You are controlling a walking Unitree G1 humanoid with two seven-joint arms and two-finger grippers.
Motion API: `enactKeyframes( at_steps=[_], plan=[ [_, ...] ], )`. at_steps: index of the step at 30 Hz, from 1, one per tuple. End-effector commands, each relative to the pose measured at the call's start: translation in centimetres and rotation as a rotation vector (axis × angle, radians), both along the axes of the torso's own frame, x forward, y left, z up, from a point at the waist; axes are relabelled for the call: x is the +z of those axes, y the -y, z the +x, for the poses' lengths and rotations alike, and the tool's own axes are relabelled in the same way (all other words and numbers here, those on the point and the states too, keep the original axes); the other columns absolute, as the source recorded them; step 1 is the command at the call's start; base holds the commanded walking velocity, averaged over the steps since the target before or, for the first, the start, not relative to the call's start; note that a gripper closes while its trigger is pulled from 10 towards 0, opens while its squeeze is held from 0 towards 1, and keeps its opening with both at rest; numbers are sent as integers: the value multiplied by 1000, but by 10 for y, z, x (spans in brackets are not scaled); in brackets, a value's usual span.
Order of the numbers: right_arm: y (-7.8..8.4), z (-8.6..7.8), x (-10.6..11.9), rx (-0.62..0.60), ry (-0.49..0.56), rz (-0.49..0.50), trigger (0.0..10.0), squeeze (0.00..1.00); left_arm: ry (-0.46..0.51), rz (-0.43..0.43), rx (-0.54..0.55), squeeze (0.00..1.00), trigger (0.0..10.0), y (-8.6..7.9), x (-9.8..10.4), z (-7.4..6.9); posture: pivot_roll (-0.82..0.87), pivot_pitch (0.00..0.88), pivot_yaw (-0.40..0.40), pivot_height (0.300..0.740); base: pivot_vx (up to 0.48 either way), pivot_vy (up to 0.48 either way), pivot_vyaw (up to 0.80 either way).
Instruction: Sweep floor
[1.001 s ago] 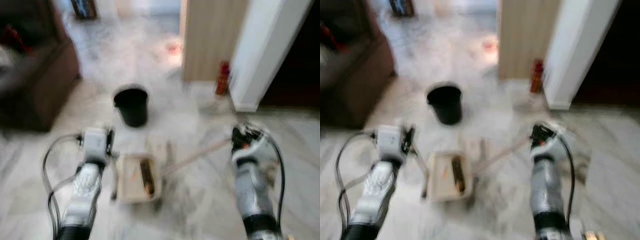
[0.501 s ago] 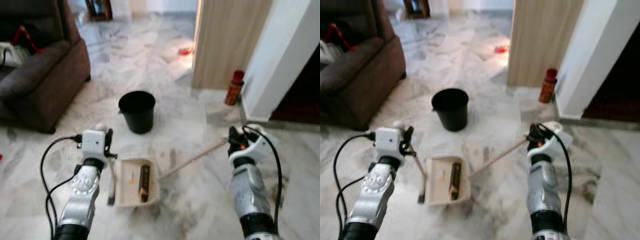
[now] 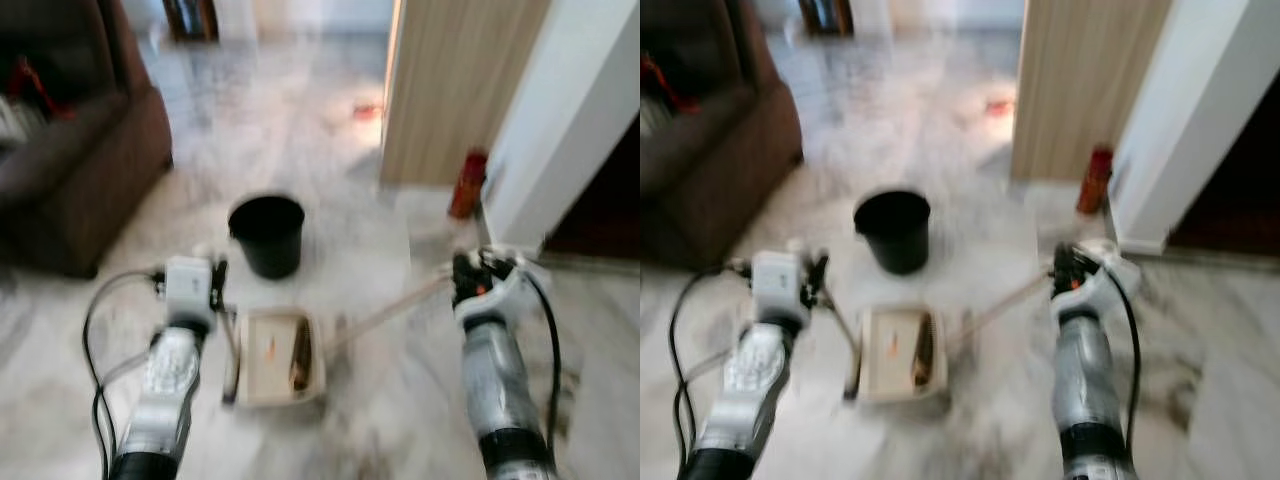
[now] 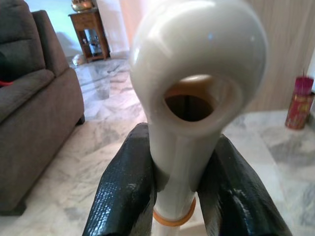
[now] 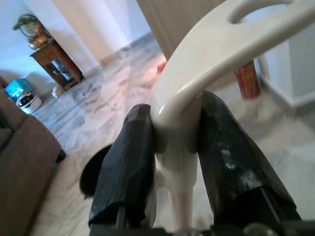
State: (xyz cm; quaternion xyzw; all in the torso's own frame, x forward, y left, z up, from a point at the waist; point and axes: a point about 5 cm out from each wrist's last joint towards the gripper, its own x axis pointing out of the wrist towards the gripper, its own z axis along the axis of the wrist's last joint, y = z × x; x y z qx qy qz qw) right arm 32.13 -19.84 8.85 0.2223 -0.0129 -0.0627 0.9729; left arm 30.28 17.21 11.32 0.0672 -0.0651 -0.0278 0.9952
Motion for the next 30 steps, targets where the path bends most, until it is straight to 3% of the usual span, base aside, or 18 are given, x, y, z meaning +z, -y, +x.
enactKeyframes(
  at_steps=[1,4,30],
  plan=[
    [-8,4,11,26,56,9,10000,0,57,-4,4,0,10000,-3,13,2,71,56,19,740,360,0,800],
    [-9,4,11,25,56,19,10000,0,57,-3,2,0,10000,-3,13,2,70,55,20,740,359,0,675],
    [-7,5,12,25,64,34,10000,0,58,-5,5,0,10000,-2,13,3,73,71,13,740,362,0,0]
  ],
)
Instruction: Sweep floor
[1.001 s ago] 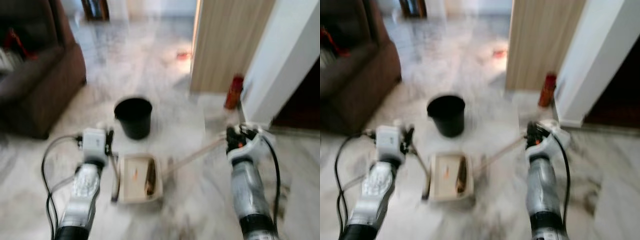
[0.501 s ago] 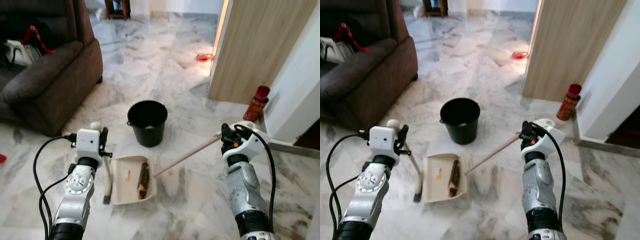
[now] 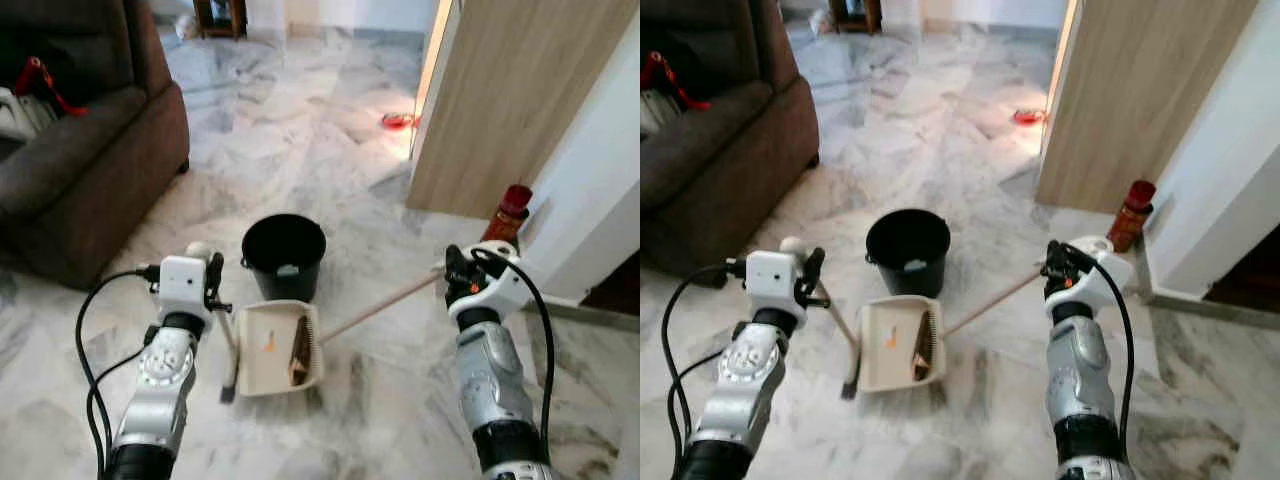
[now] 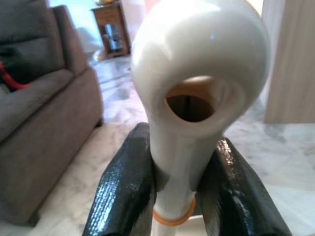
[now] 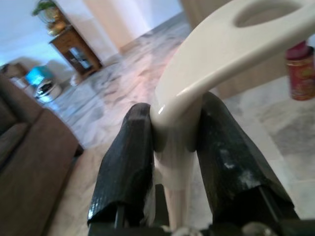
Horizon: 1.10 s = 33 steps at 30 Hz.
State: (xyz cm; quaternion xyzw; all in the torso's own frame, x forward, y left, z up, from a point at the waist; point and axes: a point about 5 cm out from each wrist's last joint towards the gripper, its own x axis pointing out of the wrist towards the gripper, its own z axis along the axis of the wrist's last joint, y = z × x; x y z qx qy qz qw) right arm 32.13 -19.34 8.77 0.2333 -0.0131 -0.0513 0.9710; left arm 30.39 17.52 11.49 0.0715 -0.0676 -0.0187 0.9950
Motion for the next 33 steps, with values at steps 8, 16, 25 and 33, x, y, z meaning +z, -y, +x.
enactKeyframes(
  at_steps=[8,16,25,33],
  plan=[
    [0,5,14,-5,63,12,10000,0,67,-25,-20,0,10000,1,13,1,72,75,14,740,193,0,0],
    [7,5,16,-21,74,7,10000,0,62,-15,-36,0,10000,4,12,1,72,75,15,740,0,0,0],
    [18,5,34,-31,179,56,10000,0,57,-14,-42,0,10000,5,11,1,70,75,15,740,0,0,0],
    [27,6,53,-51,268,92,10000,0,53,-14,-47,0,10000,6,10,1,70,74,17,740,0,0,0]
  ],
)
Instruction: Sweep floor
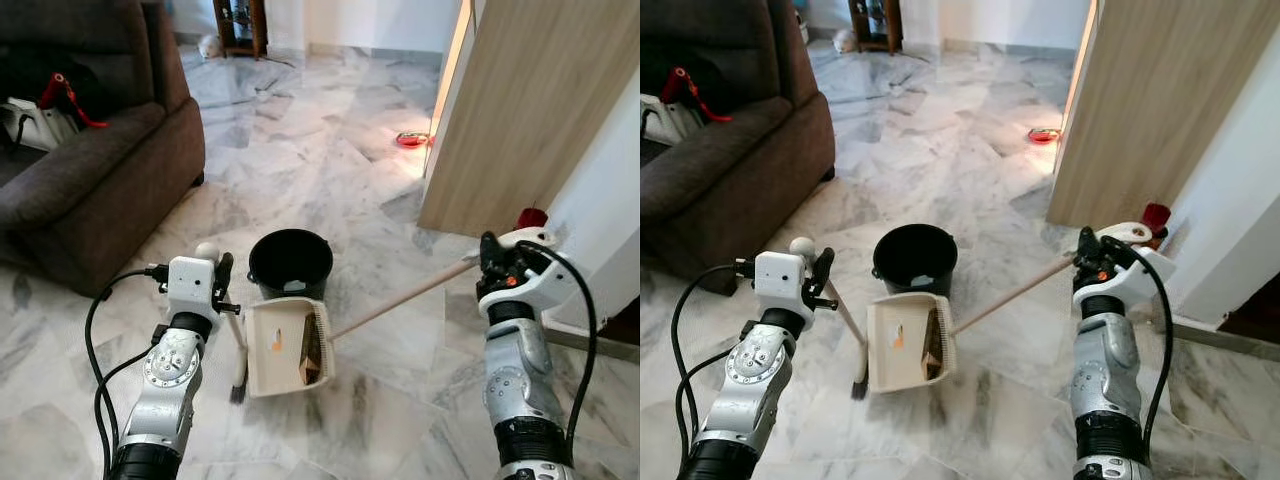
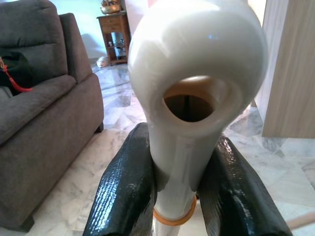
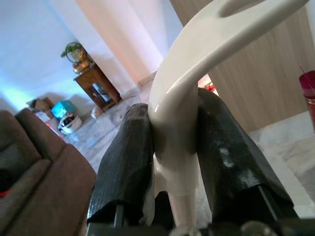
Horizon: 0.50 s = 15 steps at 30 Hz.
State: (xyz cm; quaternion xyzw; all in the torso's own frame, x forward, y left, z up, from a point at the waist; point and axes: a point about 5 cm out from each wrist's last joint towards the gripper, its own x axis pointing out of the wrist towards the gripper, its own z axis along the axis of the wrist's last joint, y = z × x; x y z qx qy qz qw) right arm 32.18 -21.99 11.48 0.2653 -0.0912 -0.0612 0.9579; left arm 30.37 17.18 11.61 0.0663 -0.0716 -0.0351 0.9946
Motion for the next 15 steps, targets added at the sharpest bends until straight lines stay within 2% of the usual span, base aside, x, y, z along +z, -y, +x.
enactKeyframes(
  at_steps=[1,3,6,15],
  plan=[
    [-1,7,29,9,132,24,10000,0,47,-7,-14,0,10000,2,9,1,70,74,17,740,0,0,0],
    [-3,8,35,16,150,21,10000,0,47,-7,-15,0,10000,2,9,1,71,72,17,740,0,0,0],
    [-6,10,58,14,248,59,10000,0,52,8,-27,0,10000,4,10,1,75,69,17,740,0,0,0],
    [-5,11,79,25,331,118,10000,0,51,6,-29,0,10000,5,9,1,75,62,16,740,0,0,0]
  ],
)
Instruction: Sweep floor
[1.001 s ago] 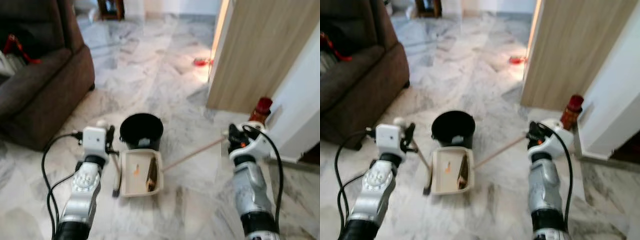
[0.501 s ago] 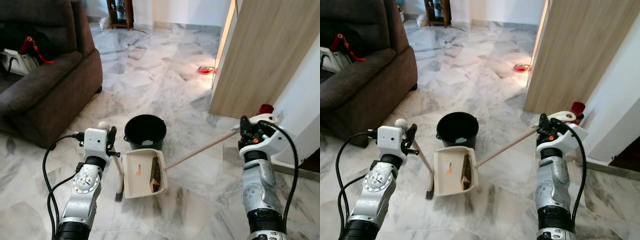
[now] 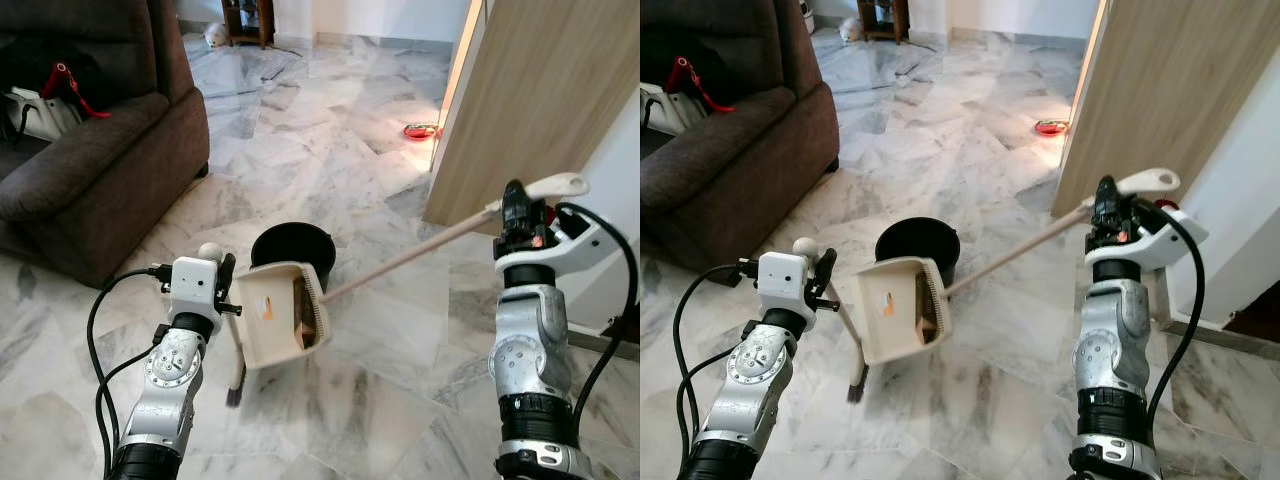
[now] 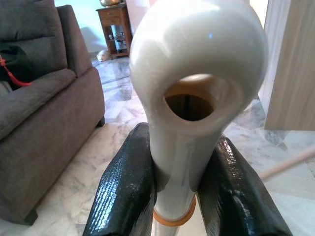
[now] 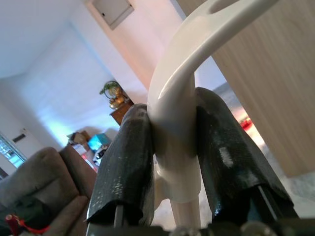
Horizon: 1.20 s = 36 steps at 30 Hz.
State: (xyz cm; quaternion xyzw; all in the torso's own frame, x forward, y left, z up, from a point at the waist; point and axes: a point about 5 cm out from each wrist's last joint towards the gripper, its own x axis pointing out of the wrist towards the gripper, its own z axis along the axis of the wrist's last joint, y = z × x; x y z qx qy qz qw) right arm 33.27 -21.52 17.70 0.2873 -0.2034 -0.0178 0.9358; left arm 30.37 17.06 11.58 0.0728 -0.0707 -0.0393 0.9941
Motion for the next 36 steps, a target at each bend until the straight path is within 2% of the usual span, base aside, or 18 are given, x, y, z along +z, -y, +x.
enactKeyframes(
  at_steps=[1,12,23,30,36],
  plan=[
    [1,0,18,5,94,101,10000,0,52,-9,-22,0,10000,4,9,1,75,62,16,740,0,0,0],
    [-5,2,42,21,181,127,10000,0,50,-10,-14,0,10000,3,9,0,75,67,15,740,0,0,0],
    [-9,4,36,31,145,131,10000,0,45,-6,-12,0,10000,3,8,-1,80,75,15,740,0,0,0],
    [-9,4,36,-30,129,64,10000,0,45,-6,-13,0,10000,3,8,0,79,74,19,740,0,0,0],
    [-10,4,40,-63,140,95,10000,0,46,-4,-15,0,10000,2,9,0,81,71,19,740,0,0,0]
  ],
)
